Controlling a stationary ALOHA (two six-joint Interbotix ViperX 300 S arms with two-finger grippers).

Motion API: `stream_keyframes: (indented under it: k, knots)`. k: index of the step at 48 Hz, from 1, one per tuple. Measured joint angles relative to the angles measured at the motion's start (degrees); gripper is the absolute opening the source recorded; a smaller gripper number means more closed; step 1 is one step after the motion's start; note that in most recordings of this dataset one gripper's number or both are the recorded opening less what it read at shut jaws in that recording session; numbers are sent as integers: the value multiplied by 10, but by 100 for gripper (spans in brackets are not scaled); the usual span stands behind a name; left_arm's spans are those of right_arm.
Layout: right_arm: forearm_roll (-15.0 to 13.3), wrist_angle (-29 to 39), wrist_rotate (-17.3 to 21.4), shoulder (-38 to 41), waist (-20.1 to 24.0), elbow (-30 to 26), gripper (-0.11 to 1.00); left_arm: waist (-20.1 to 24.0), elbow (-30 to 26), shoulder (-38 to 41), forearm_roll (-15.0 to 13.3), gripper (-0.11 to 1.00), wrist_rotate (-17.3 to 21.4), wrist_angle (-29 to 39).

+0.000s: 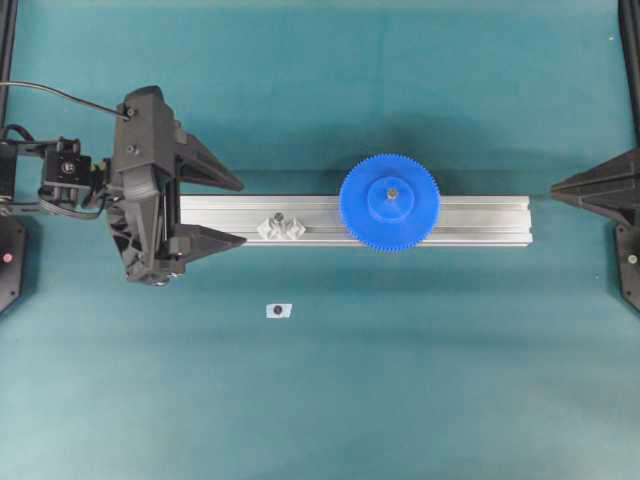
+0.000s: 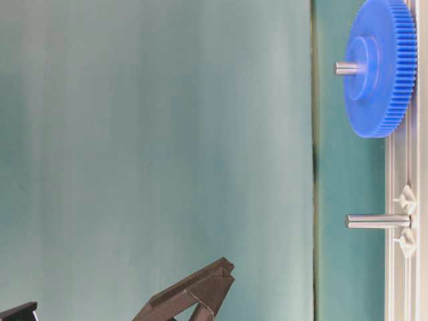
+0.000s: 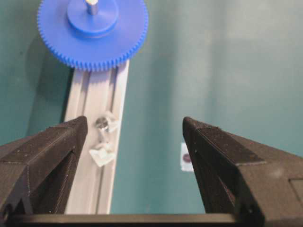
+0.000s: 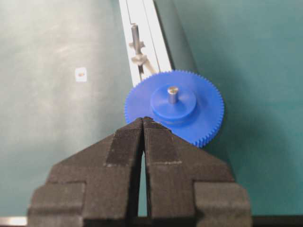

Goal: Find the location of the shaft and insert the large gear.

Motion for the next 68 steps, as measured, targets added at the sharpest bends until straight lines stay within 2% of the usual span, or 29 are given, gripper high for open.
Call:
stream_keyframes:
  k: [16, 68]
  knots:
    - [0, 1, 0, 0, 0, 1, 4, 0, 0, 0, 0, 82, 0, -35]
    - [0, 0, 0, 0, 0, 0, 4, 0, 1, 0, 0, 82, 0, -37]
